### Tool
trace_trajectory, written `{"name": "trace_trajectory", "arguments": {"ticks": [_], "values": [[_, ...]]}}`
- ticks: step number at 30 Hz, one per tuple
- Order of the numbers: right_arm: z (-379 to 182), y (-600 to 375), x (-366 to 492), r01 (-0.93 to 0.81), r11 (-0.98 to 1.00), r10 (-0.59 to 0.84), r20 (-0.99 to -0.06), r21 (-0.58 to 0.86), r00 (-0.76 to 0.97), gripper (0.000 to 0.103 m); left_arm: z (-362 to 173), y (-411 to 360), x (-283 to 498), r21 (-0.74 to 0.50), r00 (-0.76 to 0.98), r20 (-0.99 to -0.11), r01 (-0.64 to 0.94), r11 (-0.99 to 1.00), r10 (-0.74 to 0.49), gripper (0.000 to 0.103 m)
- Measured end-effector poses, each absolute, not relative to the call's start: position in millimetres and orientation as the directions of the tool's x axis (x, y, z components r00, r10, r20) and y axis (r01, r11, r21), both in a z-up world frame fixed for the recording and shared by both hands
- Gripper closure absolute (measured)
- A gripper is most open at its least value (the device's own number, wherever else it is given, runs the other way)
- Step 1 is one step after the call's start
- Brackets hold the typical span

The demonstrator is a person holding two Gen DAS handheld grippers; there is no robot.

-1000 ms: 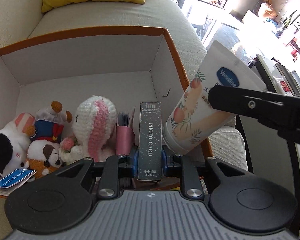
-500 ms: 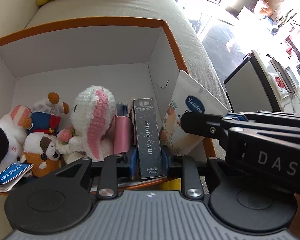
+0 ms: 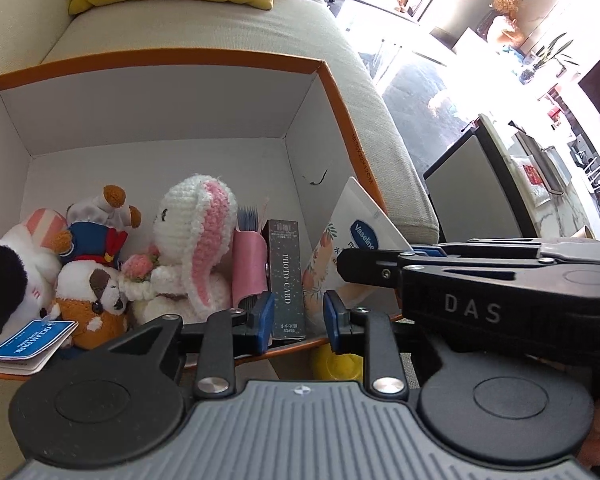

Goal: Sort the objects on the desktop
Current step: 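Lower the photo card box and tube into the orange box and open both tools, then grasp the white charger with the left tool while the right grasps the yellow tape measure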

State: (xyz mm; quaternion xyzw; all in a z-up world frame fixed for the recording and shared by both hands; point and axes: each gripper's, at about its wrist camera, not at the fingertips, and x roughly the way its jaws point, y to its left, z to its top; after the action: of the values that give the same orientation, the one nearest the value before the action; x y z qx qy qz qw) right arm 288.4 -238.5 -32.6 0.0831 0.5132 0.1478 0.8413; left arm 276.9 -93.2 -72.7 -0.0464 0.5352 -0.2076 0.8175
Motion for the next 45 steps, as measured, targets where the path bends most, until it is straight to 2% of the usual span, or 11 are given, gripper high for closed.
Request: {"name": "trace_trajectory", "arguments": {"ticks": [4, 14, 18, 23, 25, 26, 27, 41, 43, 45], "values": [[-36, -237, 288, -0.157, 0.947, 0.319, -0.851, 0.279, 0.417, 0.088, -62, -78, 265, -0.291, 0.388, -0.838, 0.274, 0.916, -0.383, 0.069], [-39, -223, 283, -0.19, 0.955, 0.285, -0.875, 0.226, 0.392, 0.083, -44, -57, 240, -0.278, 0.449, -0.812, 0.263, 0.924, -0.372, 0.069], [-26, -225, 272, -0.193, 0.958, 0.277, -0.856, 0.212, 0.435, 0.077, -46, -49, 229, -0.277, 0.452, -0.813, 0.255, 0.926, -0.367, 0.069], [-1, -238, 243, -0.211, 0.954, 0.293, -0.8, 0.212, 0.524, 0.074, -51, -42, 215, -0.306, 0.456, -0.8, 0.247, 0.919, -0.39, 0.069], [5, -248, 227, -0.21, 0.952, 0.304, -0.773, 0.223, 0.557, 0.069, -56, -40, 210, -0.311, 0.467, -0.791, 0.251, 0.917, -0.396, 0.063], [5, -252, 218, -0.205, 0.952, 0.304, -0.764, 0.226, 0.569, 0.069, -59, -39, 209, -0.313, 0.47, -0.788, 0.251, 0.916, -0.398, 0.052], [4, -256, 210, -0.198, 0.953, 0.302, -0.761, 0.228, 0.575, 0.067, -63, -39, 208, -0.314, 0.471, -0.789, 0.244, 0.917, -0.396, 0.047], [-111, -286, 208, -0.009, 0.93, 0.335, -0.838, 0.368, 0.43, 0.066, -159, -50, 225, -0.454, 0.359, -0.829, 0.018, 0.891, -0.429, 0.045], [-117, -288, 212, 0.006, 0.924, 0.343, -0.836, 0.382, 0.429, 0.066, -166, -50, 227, -0.48, 0.361, -0.82, -0.009, 0.877, -0.445, 0.038], [-123, -288, 217, 0.018, 0.918, 0.352, -0.834, 0.396, 0.424, 0.065, -170, -52, 229, -0.491, 0.364, -0.815, -0.023, 0.871, -0.45, 0.037]]}}
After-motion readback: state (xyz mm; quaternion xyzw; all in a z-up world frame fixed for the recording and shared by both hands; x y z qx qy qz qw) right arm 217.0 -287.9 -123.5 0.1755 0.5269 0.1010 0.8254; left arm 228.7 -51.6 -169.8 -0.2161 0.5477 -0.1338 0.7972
